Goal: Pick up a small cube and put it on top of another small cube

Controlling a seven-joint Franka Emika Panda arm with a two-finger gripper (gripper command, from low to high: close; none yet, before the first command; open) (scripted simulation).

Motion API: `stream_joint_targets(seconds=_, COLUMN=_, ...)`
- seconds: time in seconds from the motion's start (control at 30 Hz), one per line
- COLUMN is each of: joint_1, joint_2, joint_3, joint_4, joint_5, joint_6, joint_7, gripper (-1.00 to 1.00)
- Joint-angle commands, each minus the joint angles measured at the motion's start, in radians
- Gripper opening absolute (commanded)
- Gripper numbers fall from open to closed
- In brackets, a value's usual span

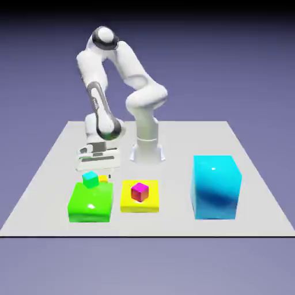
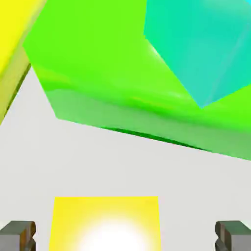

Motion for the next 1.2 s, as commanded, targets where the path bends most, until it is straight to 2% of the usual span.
stream_joint_targets(seconds=0.0, joint_1=0.035, joint_2=-0.018, joint_3=-0.036, joint_4=0.007, joint_5=-0.003, joint_6=0.020, joint_7=-0.005, gripper=0.00)
stream_joint_targets(seconds=0.03, joint_1=0.045, joint_2=-0.024, joint_3=-0.047, joint_4=0.009, joint_5=-0.004, joint_6=0.026, joint_7=-0.007, gripper=0.00)
stream_joint_targets(seconds=0.07, joint_1=0.045, joint_2=-0.024, joint_3=-0.047, joint_4=0.009, joint_5=-0.004, joint_6=0.026, joint_7=-0.007, gripper=-1.00)
stream_joint_targets(seconds=0.67, joint_1=-0.535, joint_2=0.274, joint_3=0.569, joint_4=-0.100, joint_5=0.048, joint_6=-0.307, joint_7=0.083, gripper=-1.00)
stream_joint_targets(seconds=0.93, joint_1=-0.792, joint_2=0.308, joint_3=0.851, joint_4=0.080, joint_5=-0.086, joint_6=-0.586, joint_7=0.266, gripper=-1.00)
stream_joint_targets(seconds=1.17, joint_1=-0.868, joint_2=0.298, joint_3=0.999, joint_4=0.208, joint_5=-0.344, joint_6=-0.891, joint_7=0.300, gripper=-1.00)
